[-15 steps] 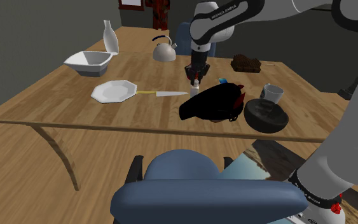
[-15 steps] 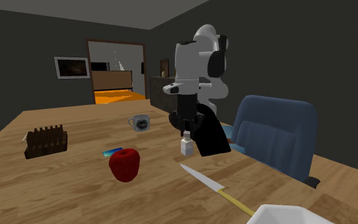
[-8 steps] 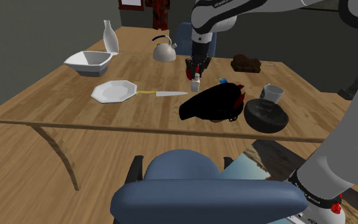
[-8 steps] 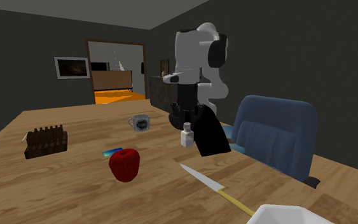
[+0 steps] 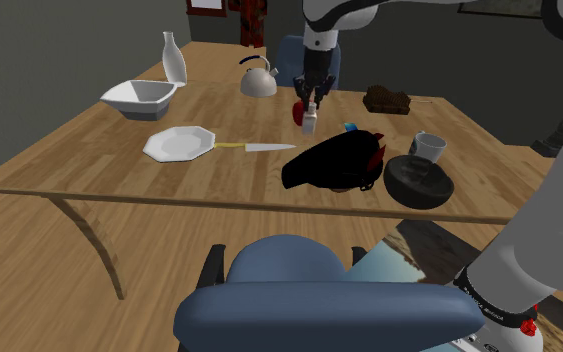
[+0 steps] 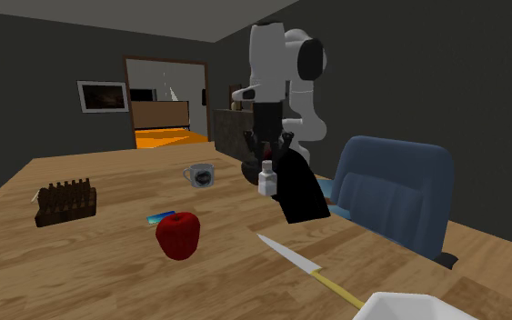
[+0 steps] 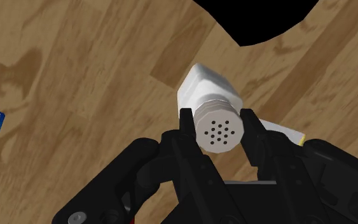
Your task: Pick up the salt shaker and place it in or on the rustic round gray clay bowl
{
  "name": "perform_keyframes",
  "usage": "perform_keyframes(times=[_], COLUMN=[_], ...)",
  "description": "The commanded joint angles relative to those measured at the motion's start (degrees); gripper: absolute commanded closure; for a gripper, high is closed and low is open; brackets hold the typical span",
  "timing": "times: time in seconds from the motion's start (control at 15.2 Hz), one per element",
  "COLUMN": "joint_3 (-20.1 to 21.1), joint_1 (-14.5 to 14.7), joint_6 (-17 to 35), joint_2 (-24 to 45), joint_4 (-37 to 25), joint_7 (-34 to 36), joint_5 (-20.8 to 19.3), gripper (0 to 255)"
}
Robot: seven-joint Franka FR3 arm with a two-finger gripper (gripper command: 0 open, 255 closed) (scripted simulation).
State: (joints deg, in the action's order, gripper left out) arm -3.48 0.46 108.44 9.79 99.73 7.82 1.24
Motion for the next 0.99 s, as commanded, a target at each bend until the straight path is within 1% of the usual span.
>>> perform_keyframes(times=[0.0,0.79,0.92], joint_3=[0.0,0.0,-0.3], joint_1=[0.0,0.0,-0.3], joint_6=[-1.4,-10.2,-9.3], joint_2=[-0.4,-0.7,-5.4], joint_4=[-1.0,-9.4,-3.8], joint_7=[0.1,0.2,-0.5], joint_5=[0.0,-0.1,-0.4], gripper=[255,255,255])
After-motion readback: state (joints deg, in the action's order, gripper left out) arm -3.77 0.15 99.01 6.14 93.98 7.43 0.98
